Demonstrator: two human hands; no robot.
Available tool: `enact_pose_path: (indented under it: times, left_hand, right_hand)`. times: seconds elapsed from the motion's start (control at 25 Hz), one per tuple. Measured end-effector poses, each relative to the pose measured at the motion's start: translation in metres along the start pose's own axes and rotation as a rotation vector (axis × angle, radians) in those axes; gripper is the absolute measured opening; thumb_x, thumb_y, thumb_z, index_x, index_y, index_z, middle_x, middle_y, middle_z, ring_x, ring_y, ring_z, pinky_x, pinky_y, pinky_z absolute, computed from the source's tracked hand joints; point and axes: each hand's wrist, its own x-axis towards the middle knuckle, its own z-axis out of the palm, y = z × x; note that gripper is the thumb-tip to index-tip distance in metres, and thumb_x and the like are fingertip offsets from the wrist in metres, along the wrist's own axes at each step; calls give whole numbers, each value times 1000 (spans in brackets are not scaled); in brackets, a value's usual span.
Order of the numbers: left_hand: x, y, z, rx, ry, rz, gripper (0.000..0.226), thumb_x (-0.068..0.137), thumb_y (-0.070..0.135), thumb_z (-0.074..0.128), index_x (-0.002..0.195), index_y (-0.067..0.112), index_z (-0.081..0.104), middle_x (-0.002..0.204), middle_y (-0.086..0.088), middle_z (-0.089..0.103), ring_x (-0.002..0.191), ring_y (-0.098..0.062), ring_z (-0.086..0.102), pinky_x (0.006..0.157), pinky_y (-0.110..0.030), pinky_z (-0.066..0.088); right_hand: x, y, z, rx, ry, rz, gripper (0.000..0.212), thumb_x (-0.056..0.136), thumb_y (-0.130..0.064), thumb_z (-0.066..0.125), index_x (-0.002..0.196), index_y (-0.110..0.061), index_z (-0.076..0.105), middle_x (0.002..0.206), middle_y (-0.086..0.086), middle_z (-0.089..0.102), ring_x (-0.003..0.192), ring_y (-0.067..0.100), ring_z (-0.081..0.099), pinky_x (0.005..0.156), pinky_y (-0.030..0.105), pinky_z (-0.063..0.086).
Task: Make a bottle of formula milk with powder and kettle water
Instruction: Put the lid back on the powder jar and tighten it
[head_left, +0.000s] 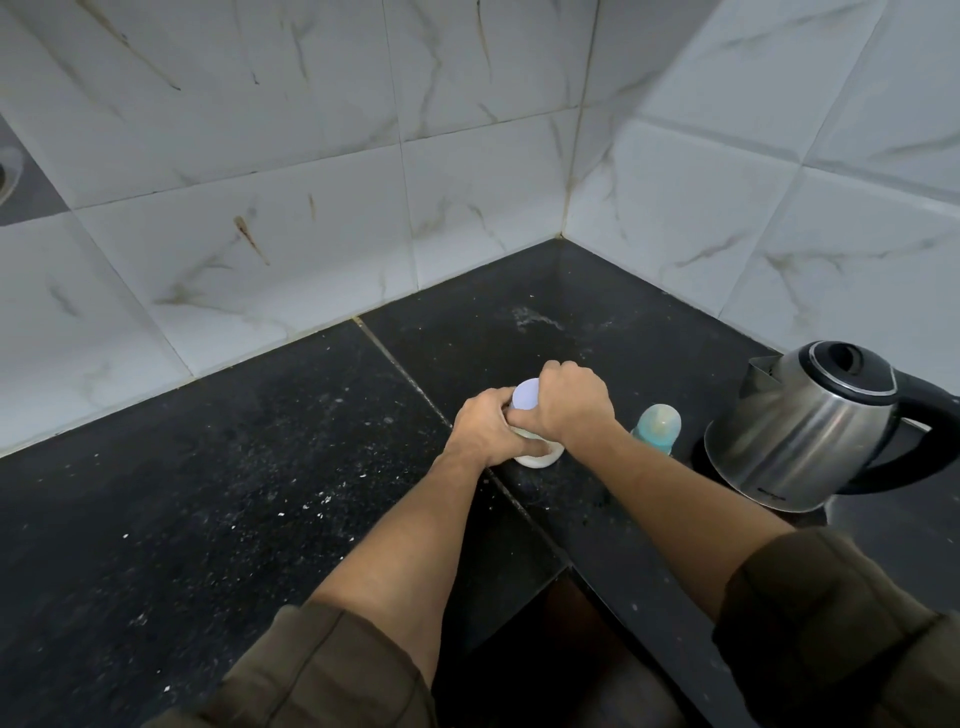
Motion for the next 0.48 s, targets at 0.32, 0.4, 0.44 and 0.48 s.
enact_pose_path:
  times: [0.32,0.4,0.44,0.48]
  left_hand:
    - [2,3,11,-65,-38,-16,70,55,42,99,116,30,66,104,13,72,103,-13,67,92,-34,57]
    - [0,3,10,-89,-29,-32,69,54,42,99,114,31,67,102,14,72,101,-12,68,89,-32,57]
    - [1,2,10,-91,-25,-31,68,53,41,99,113,31,67,100,14,73,101,-11,68,88,-31,56]
    - [2,1,10,-95,-22,-27,67,53,39,99,112,31,68,99,14,73,100,-12,68,87,-30,55]
  right_hand:
    - [6,21,-1,-73,-140,-247,67,88,-74,42,129,-22,47,100,3,59,88,28,61,75,41,52]
    - [5,18,4,-76,-112,-216,67,87,-76,39,125,-20,45,90,3,58,82,29,60,70,39,50]
    - [4,15,7,-56,-82,-170,67,87,-76,38,121,-19,44,84,2,56,79,29,59,66,38,47]
    - [2,11,11,-25,-44,-100,65,86,-75,38,116,-18,42,76,1,52,75,29,57,62,37,44]
